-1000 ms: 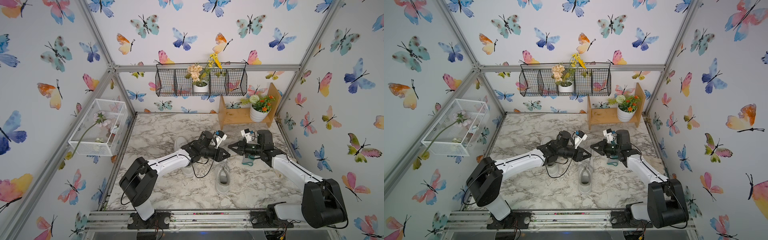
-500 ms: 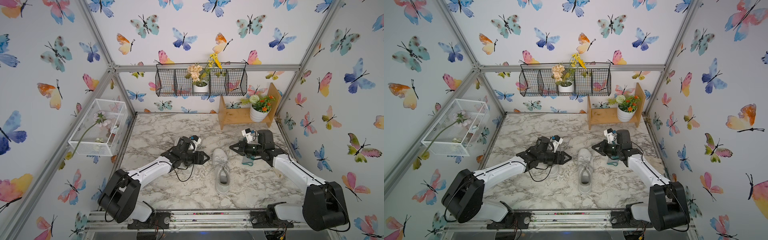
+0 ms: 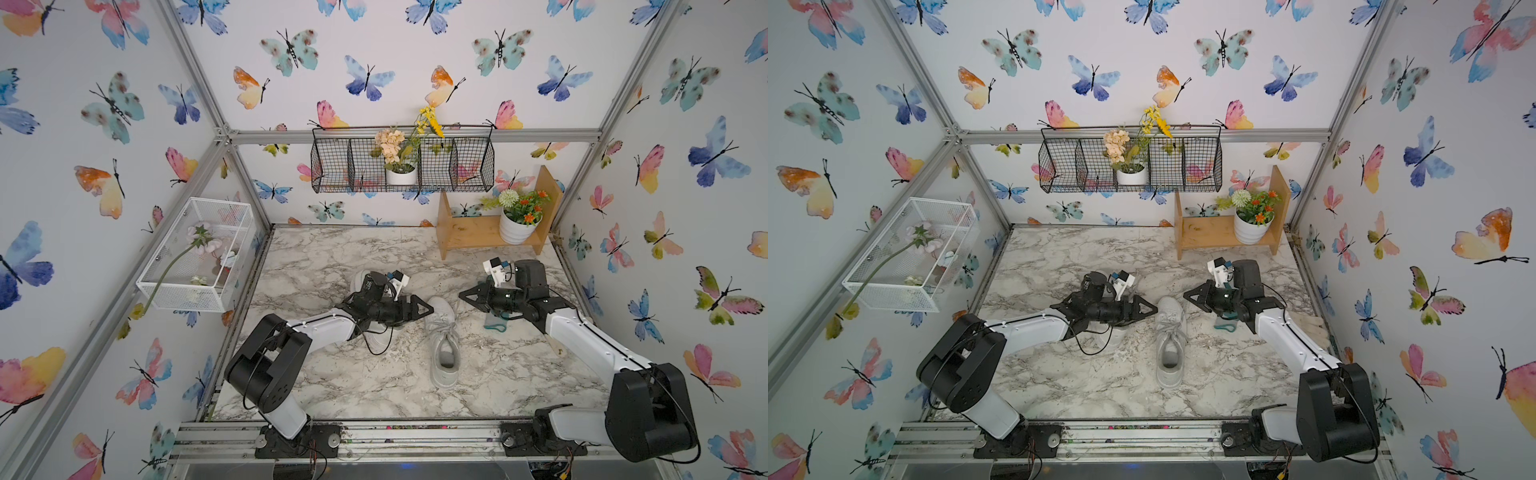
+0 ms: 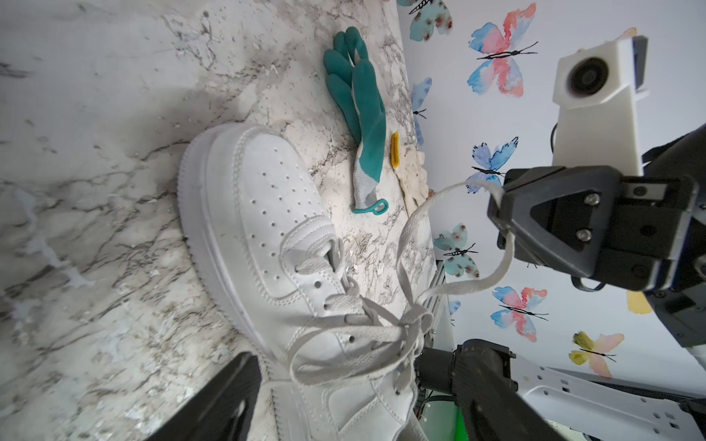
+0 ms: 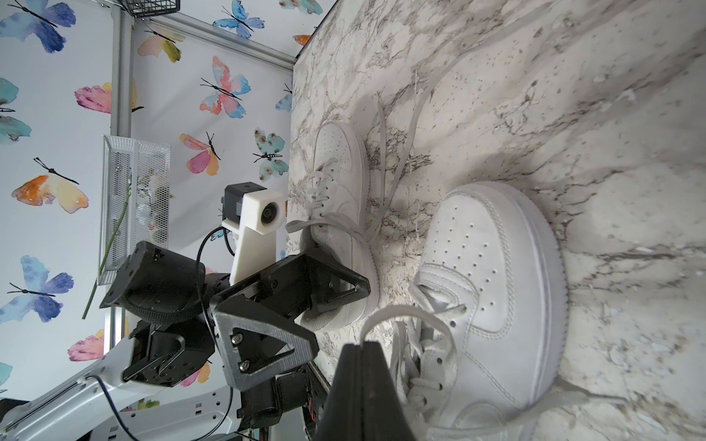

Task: Tie the shoes
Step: Tie the shoelace on the shoe.

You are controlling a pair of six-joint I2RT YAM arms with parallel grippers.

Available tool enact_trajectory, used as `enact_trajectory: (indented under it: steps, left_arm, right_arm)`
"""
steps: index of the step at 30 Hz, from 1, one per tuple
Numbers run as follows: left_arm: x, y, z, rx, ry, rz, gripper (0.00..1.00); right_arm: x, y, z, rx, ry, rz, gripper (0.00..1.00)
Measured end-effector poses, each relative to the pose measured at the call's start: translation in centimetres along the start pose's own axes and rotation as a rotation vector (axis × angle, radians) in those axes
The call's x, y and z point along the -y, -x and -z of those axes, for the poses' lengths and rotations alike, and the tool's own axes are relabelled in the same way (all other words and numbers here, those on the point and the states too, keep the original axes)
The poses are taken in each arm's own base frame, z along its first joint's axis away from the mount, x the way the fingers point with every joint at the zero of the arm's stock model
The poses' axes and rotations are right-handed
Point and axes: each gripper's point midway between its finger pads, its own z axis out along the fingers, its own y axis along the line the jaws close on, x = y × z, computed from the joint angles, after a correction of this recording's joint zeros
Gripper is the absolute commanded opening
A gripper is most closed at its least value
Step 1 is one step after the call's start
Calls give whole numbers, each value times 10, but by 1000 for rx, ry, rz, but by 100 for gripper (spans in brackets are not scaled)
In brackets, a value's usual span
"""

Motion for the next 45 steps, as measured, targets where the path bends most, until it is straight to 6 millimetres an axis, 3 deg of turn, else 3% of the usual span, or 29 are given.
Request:
enact_trajectory:
  steps: [8, 20, 25, 31, 34, 41, 45]
  left_arm:
    - [1, -6, 7, -18, 66, 7, 84]
    - [29, -11, 9, -27, 76, -14, 82]
    - [19, -10, 0, -12, 133, 32, 82]
    - [-16, -16, -18, -30, 213, 125, 82]
    - [-25, -20, -26, -45, 216, 154, 82]
    - [-7, -24, -39, -68, 109, 175, 74]
    - [-8, -28, -38, -73, 93, 195, 71]
  right_arm:
    - [0, 0, 0, 0, 0, 0, 2]
    - [0, 0, 0, 0, 1, 0, 2]
    - [0, 0, 0, 1, 1, 1, 2]
    - [0, 0, 0, 3, 4, 4, 2]
    - [0, 0, 0, 4, 4, 5, 2]
    - [0, 0, 0, 4, 5, 6, 2]
    - [1, 0, -1, 4, 4, 4, 2]
